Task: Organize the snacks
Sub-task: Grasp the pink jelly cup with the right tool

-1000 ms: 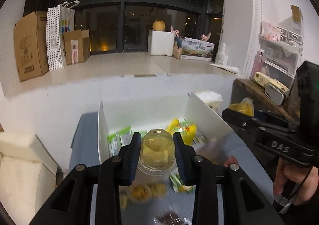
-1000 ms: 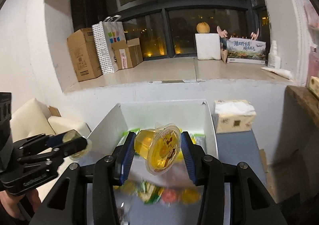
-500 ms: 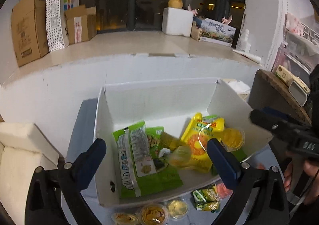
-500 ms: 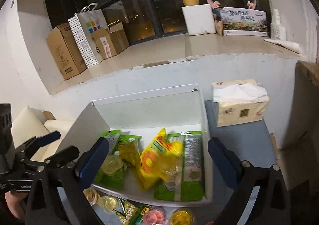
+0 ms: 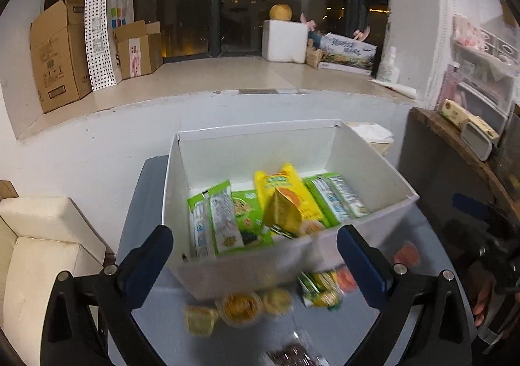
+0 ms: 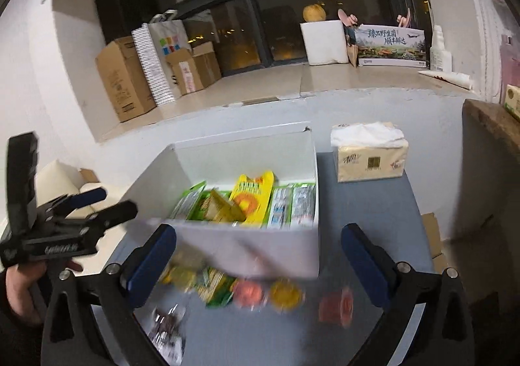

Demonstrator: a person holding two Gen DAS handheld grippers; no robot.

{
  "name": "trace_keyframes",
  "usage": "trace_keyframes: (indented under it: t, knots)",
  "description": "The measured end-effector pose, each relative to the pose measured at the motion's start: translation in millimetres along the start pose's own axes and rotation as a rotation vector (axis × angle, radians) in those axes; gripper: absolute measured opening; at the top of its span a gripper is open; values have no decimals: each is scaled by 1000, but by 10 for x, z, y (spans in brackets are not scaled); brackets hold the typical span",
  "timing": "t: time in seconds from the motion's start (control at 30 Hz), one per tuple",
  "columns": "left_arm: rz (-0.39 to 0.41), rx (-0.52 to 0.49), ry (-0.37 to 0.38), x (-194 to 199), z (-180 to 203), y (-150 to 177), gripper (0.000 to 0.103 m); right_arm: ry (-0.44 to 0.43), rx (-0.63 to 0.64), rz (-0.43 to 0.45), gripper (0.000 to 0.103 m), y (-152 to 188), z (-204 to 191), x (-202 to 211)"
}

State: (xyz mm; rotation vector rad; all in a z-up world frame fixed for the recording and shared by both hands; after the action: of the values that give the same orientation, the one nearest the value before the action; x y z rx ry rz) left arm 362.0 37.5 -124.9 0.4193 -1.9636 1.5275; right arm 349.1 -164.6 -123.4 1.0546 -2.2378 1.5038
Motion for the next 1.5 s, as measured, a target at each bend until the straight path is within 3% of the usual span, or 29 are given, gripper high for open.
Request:
trace_keyframes:
  t: [0.2, 0.4, 0.67, 0.9, 1.1, 1.17, 1.3, 1.33, 1.37, 1.5]
  knots:
    - [28, 20, 47, 480, 330, 482, 103, 45, 37, 19, 103, 581, 154, 467]
    - [2, 45, 49, 741, 577, 1059, 103, 87, 32, -25, 103, 1027, 403, 495]
    - [-39, 59, 57, 848, 735, 1414, 103, 203, 14, -85, 103, 827, 748, -23]
    - [-59, 54, 58, 851, 755, 1493, 103, 269, 22, -157, 103, 701, 965, -575]
    - [-79, 48, 50, 804, 745, 1554, 103, 294, 11, -191, 102, 722, 1102, -793]
    - [-88, 46, 50, 771, 752, 1569, 103, 301, 7, -204, 83, 743, 1136, -830]
    - [-96, 44, 53, 735, 783, 1587, 103, 304, 39, -186, 64, 713, 1134, -819]
    - [-97, 44, 53, 728, 795, 1593, 103, 312, 51, -184, 48, 710, 1135, -810]
    - [-98, 42, 53, 722, 805, 1596, 103, 332, 59, -181, 43, 706, 1147, -795]
    - [-107, 43, 51, 682, 825, 1613, 103, 324, 70, -180, 41, 728, 1105, -732]
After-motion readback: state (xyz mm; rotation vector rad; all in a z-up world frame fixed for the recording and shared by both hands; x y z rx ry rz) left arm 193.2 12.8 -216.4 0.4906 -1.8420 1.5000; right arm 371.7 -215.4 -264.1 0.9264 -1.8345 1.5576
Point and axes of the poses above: each gripper's, at about its wrist camera, not at the fingertips, and x roughly against the way its jaws point, z to its right, y to its underside, the point moved 9 cm from there along -x, roughly the way its jaws point, and after that the axes turned 15 degrees about -x, right-handed, at the moved point
